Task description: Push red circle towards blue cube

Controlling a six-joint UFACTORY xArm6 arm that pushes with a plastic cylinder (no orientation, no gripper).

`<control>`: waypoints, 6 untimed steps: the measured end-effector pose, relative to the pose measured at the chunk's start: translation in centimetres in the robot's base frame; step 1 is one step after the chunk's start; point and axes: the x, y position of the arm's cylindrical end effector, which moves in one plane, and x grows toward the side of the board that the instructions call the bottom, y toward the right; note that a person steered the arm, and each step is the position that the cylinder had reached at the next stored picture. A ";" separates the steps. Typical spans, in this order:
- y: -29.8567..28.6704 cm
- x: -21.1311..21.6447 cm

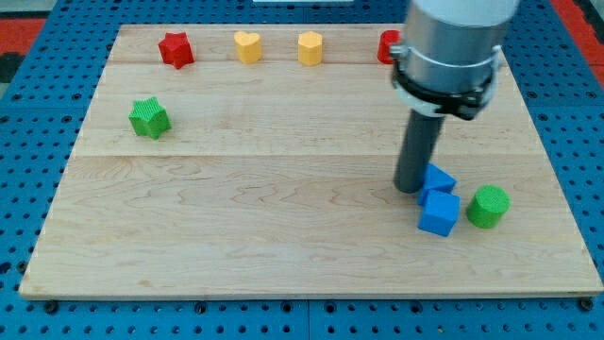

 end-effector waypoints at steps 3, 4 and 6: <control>-8.3 -15.5; -1.0 -19.3; 8.4 -29.7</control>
